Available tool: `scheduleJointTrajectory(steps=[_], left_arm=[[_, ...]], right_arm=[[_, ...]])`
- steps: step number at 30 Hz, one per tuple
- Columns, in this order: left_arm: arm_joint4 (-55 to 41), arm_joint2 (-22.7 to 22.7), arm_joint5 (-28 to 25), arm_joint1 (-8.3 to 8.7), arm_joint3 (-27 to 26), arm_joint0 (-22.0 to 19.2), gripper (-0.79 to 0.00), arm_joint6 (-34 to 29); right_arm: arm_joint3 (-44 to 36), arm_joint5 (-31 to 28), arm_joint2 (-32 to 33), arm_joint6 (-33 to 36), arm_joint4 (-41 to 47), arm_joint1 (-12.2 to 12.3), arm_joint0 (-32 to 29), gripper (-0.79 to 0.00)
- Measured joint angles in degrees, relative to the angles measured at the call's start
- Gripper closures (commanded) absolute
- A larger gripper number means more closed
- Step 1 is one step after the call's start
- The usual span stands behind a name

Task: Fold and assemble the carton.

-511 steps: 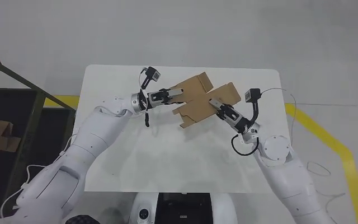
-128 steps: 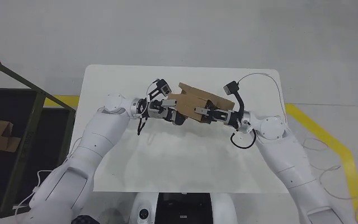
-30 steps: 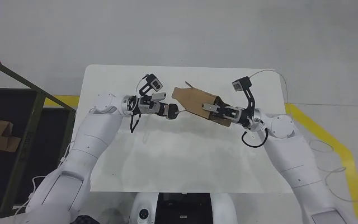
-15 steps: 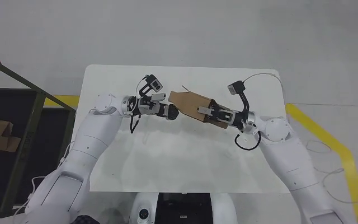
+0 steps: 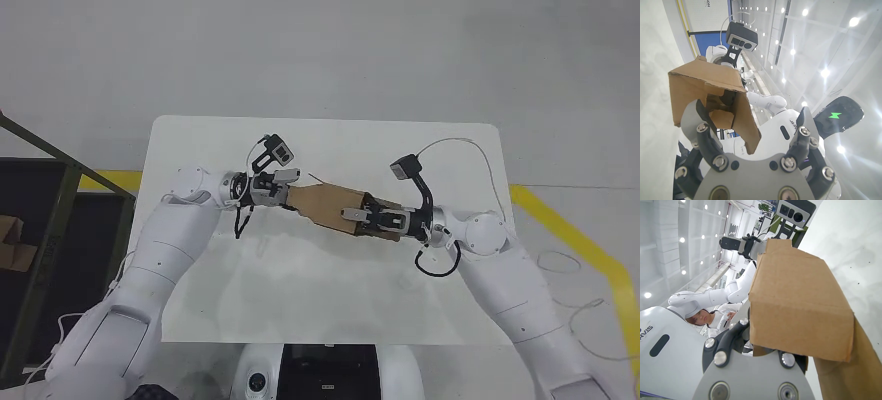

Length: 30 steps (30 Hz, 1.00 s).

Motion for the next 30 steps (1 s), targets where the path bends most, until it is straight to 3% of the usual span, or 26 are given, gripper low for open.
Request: scheduleJointTrajectory(steps=[12,30], left_arm=[[0.1,0.1,0.1,0.02,-0.2,-0.2,-0.785,0.0],[-0.7,-4.9,-1.6,0.79,2.7,-2.4,-0.785,1.6]], right_arm=[[1.3,-0.1,0.0,1.6,2.1,-0.1,0.8,0.0],[3.3,-1.6,-0.7,7.2,4.1,0.1,0.2,0.0]])
